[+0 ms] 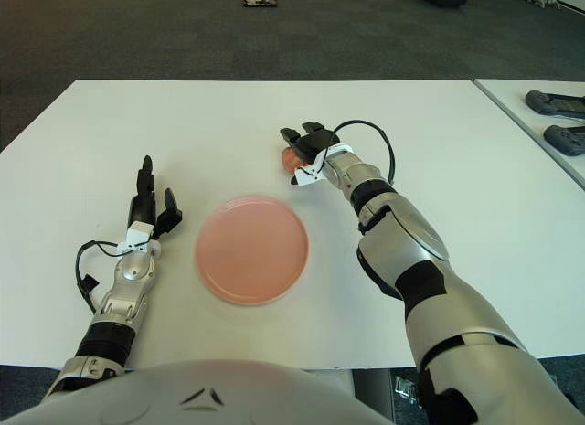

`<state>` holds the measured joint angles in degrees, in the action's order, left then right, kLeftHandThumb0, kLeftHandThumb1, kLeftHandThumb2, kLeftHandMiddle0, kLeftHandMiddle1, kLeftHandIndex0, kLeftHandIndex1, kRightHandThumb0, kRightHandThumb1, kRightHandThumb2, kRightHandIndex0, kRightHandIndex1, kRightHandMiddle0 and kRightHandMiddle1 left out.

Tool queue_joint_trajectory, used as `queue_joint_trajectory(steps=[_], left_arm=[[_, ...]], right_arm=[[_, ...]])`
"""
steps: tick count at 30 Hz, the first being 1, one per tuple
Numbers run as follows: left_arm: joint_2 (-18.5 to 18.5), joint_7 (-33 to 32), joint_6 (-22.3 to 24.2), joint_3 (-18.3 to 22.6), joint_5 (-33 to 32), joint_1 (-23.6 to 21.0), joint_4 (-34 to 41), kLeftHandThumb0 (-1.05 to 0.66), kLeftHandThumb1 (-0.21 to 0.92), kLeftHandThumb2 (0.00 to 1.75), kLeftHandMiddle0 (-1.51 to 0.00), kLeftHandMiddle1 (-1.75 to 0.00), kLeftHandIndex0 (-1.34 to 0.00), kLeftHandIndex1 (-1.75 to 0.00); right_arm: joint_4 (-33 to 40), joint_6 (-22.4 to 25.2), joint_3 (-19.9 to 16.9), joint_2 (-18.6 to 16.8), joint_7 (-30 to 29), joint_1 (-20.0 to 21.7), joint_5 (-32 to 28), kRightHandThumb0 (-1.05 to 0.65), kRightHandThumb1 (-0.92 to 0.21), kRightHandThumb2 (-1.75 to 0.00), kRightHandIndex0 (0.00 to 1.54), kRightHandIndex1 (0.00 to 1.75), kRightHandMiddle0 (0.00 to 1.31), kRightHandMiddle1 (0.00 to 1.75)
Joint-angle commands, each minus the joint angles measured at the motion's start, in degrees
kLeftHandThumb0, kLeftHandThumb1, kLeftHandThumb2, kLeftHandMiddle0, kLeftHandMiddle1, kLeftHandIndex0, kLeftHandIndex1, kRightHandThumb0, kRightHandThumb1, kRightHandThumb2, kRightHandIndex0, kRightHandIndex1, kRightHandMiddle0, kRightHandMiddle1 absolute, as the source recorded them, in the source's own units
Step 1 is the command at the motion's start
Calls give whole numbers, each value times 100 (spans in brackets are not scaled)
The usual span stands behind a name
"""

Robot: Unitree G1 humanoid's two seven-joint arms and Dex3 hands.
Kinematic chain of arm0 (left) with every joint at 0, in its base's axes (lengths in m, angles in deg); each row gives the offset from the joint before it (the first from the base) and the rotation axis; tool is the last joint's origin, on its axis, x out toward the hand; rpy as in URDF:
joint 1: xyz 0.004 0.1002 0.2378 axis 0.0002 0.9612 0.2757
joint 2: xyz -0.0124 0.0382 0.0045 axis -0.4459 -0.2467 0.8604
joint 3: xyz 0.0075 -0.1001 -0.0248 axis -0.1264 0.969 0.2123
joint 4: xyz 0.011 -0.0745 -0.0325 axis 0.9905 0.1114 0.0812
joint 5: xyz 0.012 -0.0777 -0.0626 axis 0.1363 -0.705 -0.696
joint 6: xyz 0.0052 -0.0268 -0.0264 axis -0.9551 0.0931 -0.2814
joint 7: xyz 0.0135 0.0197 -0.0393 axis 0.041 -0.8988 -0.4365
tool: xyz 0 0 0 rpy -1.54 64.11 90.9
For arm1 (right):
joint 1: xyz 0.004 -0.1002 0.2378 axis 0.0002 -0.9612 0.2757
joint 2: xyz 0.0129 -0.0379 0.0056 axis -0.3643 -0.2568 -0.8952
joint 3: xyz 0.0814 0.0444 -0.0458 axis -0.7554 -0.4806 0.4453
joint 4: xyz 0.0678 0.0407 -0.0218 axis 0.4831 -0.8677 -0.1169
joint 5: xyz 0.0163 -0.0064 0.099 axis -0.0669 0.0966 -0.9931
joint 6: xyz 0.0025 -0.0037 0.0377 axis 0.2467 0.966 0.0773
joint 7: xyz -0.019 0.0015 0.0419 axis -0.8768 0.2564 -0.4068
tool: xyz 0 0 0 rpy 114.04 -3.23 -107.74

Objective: Put the apple into the plate.

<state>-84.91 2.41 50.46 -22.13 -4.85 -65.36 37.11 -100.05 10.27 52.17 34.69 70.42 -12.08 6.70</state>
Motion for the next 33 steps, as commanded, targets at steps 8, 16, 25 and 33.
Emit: queue_joint_trajectory(steps=[8, 16, 25, 33], left_arm=[[-8, -16, 23, 41, -35, 58, 99, -91, 92, 99, 0, 0, 0, 0], [-22, -13, 77, 55, -18, 82, 134, -90, 92, 99, 0, 0, 0, 0], [-39, 29, 115, 68, -43, 116, 192, -91, 92, 99, 0, 0, 0, 0], [-46, 74, 132, 104, -96, 128, 213, -91, 92, 99, 0, 0, 0, 0]], right_arm=[[-134, -6, 70, 36, -63, -96, 79, -101, -92, -30, 17, 6, 1, 35], [-145, 0, 33, 74, -107, -142, 37, -77, -72, -30, 25, 60, 0, 115], [-158, -147, -207, 110, -185, -234, -185, -11, -30, -117, 63, 143, 44, 172], [-144, -381, -462, 88, -370, -365, -392, 0, -5, -146, 93, 126, 70, 175]])
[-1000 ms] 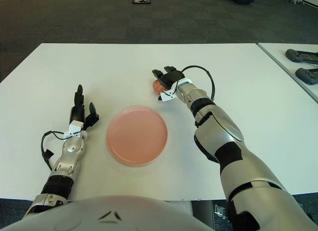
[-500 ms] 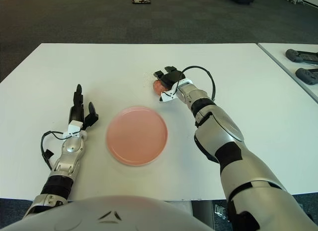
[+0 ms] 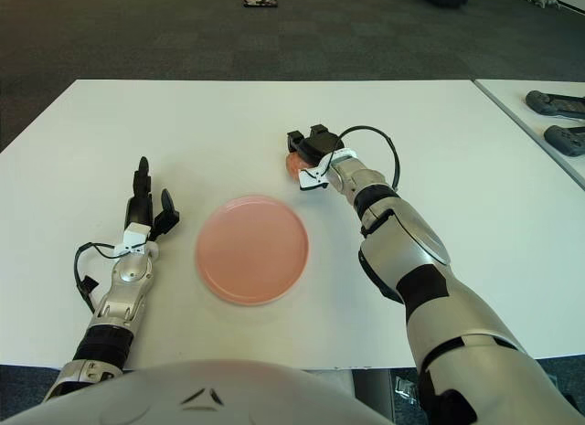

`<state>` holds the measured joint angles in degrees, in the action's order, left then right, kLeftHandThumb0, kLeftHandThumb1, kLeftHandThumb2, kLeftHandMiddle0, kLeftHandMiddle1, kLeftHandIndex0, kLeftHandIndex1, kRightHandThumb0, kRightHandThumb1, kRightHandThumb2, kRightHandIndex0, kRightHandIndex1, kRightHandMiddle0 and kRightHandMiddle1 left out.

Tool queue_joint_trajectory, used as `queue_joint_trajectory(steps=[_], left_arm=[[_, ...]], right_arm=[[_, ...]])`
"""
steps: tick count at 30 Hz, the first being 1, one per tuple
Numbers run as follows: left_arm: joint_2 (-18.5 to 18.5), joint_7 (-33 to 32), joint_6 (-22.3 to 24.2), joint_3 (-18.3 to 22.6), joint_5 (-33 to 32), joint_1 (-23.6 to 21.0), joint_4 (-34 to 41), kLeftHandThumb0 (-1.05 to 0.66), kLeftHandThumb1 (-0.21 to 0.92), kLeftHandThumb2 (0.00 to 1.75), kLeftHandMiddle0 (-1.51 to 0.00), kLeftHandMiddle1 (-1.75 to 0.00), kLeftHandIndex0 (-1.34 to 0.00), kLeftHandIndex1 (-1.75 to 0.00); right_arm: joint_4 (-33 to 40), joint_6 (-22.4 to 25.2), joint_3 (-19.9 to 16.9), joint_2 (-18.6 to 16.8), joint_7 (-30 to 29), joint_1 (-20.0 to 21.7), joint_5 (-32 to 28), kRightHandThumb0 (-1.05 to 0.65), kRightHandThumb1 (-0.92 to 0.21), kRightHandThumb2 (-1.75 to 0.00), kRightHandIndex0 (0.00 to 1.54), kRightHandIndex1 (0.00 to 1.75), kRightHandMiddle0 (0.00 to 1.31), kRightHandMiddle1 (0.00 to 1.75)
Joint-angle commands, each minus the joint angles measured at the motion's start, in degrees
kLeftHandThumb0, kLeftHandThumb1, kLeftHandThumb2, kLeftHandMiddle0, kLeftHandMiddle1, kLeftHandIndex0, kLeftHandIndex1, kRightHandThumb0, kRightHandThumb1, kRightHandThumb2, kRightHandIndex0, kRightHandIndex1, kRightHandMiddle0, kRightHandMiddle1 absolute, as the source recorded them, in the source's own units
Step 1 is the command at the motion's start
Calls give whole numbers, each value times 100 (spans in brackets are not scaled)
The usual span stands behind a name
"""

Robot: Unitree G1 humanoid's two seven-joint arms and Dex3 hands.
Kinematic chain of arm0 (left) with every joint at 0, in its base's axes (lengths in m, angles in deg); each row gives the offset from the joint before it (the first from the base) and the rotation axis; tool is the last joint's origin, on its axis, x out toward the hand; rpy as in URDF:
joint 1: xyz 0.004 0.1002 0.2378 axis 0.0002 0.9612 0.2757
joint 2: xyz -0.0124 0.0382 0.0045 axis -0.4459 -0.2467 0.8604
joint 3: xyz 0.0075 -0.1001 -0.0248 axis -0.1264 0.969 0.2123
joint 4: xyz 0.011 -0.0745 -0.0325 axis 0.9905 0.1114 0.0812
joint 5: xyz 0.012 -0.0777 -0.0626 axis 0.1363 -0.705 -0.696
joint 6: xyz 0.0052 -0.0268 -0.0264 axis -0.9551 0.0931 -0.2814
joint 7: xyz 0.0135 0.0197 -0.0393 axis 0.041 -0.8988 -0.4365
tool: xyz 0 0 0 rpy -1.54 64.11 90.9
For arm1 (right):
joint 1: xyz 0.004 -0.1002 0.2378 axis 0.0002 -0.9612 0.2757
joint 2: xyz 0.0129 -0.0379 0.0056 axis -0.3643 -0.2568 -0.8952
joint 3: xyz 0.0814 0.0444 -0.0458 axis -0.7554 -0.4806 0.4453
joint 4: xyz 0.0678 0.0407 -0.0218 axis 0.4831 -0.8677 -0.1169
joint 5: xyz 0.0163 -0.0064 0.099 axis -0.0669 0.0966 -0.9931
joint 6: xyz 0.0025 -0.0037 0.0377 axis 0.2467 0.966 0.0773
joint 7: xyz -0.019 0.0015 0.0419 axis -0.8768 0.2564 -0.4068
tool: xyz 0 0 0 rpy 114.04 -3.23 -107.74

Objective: Put the apple into the plate.

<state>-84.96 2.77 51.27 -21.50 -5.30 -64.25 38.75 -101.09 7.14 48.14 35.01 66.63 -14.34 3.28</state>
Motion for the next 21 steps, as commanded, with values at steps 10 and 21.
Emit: queue_joint_trajectory(steps=[10, 21], left_arm=[[-52, 83, 49, 70, -126, 22, 60, -90, 92, 99, 0, 0, 0, 0], [-65, 81, 10, 68, -147, 15, 40, -91, 92, 98, 0, 0, 0, 0]], right_arm=[[-41, -107, -65, 67, -5, -191, -16, 0, 5, -161, 100, 138, 70, 175], [-9, -96, -82, 63, -20, -239, -31, 0, 7, -167, 97, 150, 70, 175]])
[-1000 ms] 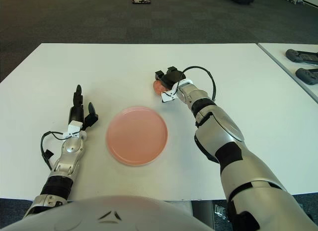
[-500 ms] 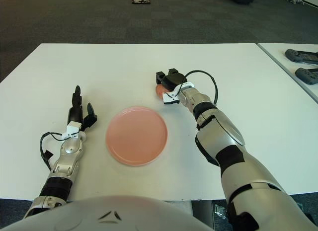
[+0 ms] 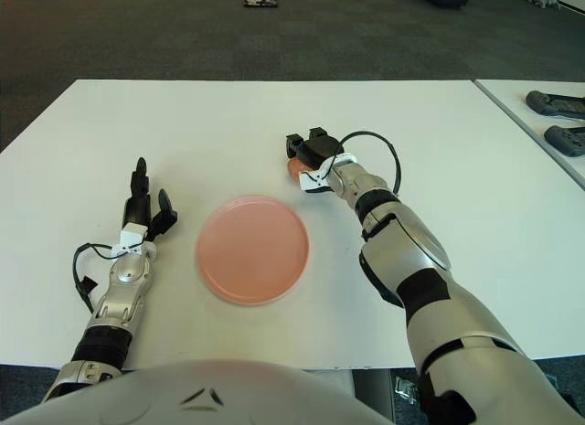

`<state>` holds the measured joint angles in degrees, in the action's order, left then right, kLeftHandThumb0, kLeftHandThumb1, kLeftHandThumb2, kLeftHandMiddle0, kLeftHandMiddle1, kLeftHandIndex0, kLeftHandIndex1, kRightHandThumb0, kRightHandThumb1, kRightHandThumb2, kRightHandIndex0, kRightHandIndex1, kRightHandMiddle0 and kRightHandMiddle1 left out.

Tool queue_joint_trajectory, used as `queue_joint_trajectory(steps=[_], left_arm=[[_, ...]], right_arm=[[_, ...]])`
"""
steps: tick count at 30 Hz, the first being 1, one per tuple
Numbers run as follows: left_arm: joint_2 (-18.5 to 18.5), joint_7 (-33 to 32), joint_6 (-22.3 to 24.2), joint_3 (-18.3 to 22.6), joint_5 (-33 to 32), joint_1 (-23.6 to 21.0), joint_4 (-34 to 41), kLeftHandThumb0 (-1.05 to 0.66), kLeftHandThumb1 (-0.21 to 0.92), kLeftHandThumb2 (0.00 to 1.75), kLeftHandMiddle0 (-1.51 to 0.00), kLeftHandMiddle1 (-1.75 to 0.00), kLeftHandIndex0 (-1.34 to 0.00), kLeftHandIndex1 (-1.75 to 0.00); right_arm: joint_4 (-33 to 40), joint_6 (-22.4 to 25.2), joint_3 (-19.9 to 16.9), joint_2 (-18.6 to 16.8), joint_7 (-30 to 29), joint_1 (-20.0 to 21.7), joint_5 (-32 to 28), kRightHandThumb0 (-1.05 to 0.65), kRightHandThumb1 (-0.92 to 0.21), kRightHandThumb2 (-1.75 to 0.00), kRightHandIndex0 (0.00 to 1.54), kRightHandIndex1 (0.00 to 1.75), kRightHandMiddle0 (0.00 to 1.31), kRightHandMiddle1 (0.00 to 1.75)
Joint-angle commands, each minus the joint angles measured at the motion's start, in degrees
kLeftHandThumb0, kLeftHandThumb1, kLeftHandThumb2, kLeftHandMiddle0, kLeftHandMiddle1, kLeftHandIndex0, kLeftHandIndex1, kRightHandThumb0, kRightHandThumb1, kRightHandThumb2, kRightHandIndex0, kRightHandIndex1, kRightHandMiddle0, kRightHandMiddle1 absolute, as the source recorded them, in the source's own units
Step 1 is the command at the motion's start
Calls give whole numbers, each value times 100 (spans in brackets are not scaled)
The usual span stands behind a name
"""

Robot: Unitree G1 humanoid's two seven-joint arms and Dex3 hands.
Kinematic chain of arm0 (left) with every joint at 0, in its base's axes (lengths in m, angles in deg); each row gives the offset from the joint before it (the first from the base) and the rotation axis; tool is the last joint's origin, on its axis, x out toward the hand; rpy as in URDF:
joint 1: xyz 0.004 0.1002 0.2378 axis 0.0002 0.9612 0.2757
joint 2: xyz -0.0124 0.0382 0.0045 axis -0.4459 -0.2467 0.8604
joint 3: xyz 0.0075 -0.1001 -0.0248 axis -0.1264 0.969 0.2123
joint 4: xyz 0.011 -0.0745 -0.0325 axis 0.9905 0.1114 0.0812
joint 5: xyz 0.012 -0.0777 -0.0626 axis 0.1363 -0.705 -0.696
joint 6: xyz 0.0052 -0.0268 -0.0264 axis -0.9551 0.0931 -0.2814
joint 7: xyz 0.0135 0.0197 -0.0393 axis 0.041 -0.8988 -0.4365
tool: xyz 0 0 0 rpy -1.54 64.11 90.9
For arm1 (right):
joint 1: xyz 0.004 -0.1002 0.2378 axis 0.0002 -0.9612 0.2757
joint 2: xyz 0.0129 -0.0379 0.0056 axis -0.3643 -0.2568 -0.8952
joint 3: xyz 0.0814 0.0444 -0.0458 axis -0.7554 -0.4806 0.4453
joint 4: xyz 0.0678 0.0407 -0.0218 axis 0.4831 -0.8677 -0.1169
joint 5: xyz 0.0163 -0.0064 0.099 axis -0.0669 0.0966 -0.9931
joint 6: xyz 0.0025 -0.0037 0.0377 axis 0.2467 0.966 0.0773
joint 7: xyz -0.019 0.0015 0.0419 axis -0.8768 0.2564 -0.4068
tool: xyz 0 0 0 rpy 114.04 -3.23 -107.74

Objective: Put the apple into the plate.

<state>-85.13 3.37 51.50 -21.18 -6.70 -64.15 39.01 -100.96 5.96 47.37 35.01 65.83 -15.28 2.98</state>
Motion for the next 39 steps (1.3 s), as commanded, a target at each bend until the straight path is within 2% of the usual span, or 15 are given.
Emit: queue_joint_trajectory(steps=[1, 9, 20, 24, 30, 34, 39], left_arm=[[-50, 22, -15, 36, -9, 1, 9, -91, 92, 99, 0, 0, 0, 0], [-57, 29, -2, 34, -25, 8, 18, -91, 92, 99, 0, 0, 0, 0], [-65, 15, -21, 49, -39, -18, -28, -91, 92, 99, 0, 0, 0, 0], [-68, 14, -2, 49, -38, -30, -44, -91, 92, 98, 0, 0, 0, 0], [-81, 26, 3, 34, -21, -23, -36, -92, 92, 99, 0, 0, 0, 0], [-95, 32, -22, 32, -19, -20, -50, -92, 92, 99, 0, 0, 0, 0], [-95, 28, -20, 34, -18, -18, -55, -92, 92, 99, 0, 0, 0, 0]], right_arm=[[-22, 22, -8, 62, 60, -147, -3, 0, 7, -167, 97, 151, 70, 175], [4, -41, -106, 69, 30, -210, -69, 0, 8, -168, 96, 153, 70, 175], [48, -284, -474, 84, -33, -368, -400, 0, 8, -171, 95, 159, 70, 175], [100, -646, -811, 116, -70, -463, -752, 0, 8, -172, 95, 159, 70, 175], [379, -1012, -1082, 264, -139, -441, -978, 0, 7, -172, 92, 164, 68, 175], [744, -1181, -1347, 378, -246, -460, -1140, 0, 3, -169, 88, 168, 65, 175], [1247, -1262, -1630, 470, -92, -541, -1342, 0, -1, -165, 85, 169, 62, 175]])
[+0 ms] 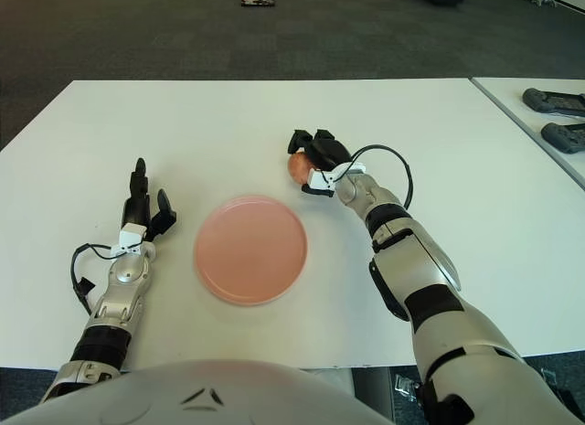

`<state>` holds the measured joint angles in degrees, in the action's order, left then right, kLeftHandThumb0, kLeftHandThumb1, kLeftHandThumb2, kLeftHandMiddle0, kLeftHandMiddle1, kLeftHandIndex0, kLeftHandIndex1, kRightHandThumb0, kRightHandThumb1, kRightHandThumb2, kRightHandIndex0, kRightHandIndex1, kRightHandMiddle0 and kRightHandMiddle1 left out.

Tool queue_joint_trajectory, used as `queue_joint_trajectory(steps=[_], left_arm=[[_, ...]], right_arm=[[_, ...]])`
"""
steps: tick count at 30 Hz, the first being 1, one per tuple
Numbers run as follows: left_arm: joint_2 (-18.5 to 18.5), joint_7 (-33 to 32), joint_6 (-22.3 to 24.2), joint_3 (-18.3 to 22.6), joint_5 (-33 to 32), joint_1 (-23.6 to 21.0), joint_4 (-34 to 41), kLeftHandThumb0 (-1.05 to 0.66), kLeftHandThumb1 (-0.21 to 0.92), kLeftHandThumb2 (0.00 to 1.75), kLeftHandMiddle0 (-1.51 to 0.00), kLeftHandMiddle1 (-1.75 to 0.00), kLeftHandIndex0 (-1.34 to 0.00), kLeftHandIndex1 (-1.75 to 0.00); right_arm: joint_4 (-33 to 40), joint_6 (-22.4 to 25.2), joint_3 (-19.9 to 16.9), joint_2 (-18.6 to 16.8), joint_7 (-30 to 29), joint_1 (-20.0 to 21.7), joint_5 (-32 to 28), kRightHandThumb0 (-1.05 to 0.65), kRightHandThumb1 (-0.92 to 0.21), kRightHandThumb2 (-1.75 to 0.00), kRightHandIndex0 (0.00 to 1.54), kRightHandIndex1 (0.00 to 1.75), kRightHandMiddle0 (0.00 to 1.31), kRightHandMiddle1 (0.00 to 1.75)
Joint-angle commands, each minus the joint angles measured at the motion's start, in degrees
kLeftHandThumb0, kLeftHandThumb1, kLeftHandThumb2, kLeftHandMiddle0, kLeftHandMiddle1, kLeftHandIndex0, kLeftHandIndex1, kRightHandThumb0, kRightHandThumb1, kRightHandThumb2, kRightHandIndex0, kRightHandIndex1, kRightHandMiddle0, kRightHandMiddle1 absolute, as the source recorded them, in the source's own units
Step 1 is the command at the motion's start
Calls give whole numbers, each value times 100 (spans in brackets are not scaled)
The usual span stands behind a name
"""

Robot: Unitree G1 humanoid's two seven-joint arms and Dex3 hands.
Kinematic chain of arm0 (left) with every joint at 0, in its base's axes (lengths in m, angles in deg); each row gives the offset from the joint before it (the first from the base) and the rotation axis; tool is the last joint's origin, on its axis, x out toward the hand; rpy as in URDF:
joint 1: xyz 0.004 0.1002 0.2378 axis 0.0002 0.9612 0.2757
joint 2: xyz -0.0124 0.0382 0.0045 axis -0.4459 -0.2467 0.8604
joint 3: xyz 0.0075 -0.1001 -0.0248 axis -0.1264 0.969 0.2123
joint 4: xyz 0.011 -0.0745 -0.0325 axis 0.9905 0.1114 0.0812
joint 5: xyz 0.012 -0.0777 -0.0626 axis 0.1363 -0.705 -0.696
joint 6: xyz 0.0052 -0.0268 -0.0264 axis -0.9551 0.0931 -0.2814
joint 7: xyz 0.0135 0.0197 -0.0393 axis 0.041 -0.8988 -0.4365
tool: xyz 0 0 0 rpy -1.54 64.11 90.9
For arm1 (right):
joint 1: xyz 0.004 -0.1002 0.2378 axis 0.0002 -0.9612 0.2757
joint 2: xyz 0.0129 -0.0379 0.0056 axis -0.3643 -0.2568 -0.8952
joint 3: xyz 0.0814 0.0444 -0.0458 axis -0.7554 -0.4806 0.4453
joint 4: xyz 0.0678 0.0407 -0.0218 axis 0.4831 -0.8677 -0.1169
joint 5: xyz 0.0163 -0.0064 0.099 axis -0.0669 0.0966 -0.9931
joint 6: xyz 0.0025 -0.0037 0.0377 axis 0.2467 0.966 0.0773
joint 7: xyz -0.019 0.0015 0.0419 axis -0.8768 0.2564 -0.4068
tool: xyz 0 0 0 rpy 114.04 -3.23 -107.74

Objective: Put the apple into the plate.

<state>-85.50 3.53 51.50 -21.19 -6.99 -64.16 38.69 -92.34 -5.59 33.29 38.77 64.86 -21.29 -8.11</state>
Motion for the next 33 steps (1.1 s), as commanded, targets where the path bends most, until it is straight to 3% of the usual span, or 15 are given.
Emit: queue_joint_trajectory(steps=[1, 10, 14, 20, 33], left_arm=[[-58, 10, -17, 37, 11, -18, -23, -92, 92, 99, 0, 0, 0, 0], [-53, 16, 5, 50, -12, -27, -29, -91, 92, 99, 0, 0, 0, 0], [-53, 15, -24, 37, 5, -24, -11, -91, 92, 99, 0, 0, 0, 0], [-58, 6, -19, 35, 20, -23, 7, -91, 92, 99, 0, 0, 0, 0], [-68, 66, -28, 14, 3, -48, -11, -91, 92, 100, 0, 0, 0, 0]], right_arm=[[548, -105, -290, 112, 69, 36, -299, 0, -2, -164, 84, 169, 61, 175], [2058, 166, -830, 177, 467, -349, -779, 0, -9, -155, 81, 165, 56, 175], [3406, 519, -1121, 204, 690, -746, -976, 0, -10, -154, 81, 165, 55, 175], [4519, 956, -1342, 150, 1062, -1145, -1167, 0, -10, -154, 81, 165, 54, 175], [6093, 1485, -1642, 61, 1771, -1685, -1627, 0, -10, -155, 79, 169, 54, 175]])
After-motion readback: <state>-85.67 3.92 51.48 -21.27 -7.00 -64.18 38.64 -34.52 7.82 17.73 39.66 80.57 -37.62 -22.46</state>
